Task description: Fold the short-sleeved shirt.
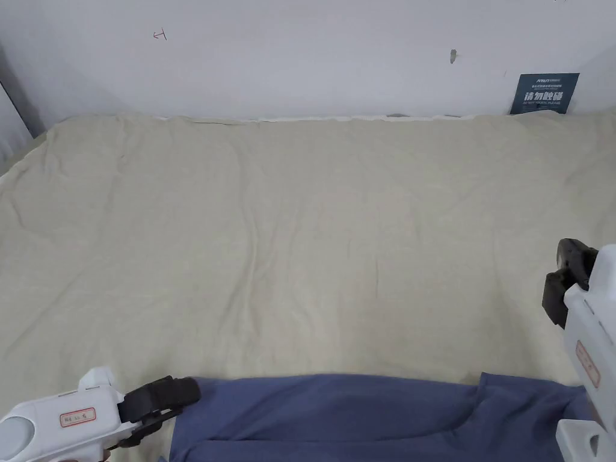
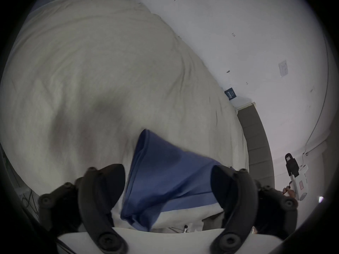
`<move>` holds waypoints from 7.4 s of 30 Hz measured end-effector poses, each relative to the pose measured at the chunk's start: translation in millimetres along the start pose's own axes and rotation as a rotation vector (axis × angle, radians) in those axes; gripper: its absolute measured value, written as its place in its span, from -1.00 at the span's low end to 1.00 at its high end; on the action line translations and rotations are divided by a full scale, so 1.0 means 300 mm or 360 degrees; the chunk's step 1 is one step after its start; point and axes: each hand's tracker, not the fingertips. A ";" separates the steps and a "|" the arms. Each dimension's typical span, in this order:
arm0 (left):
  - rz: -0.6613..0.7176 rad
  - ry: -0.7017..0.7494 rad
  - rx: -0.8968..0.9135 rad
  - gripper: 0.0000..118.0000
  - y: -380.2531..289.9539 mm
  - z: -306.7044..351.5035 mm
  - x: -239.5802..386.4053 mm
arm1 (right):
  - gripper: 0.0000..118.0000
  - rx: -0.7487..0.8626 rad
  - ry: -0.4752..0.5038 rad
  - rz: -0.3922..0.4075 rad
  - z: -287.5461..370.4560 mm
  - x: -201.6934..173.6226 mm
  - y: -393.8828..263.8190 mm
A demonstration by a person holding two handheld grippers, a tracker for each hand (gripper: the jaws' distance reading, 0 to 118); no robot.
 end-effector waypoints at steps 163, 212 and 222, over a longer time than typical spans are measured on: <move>-0.0383 0.0217 0.0051 -0.89 -0.122 0.037 0.354 | -0.97 -0.0064 0.0111 -0.0134 0.040 0.182 -0.018; -0.1169 0.0255 0.0230 -1.00 -0.604 -0.411 0.941 | -0.97 -0.0033 -0.0007 -0.0187 0.161 0.334 -0.042; -0.1335 0.0175 -0.0023 -1.00 -0.836 -0.665 1.030 | -0.97 -0.0063 -0.0066 -0.0193 0.170 0.396 -0.068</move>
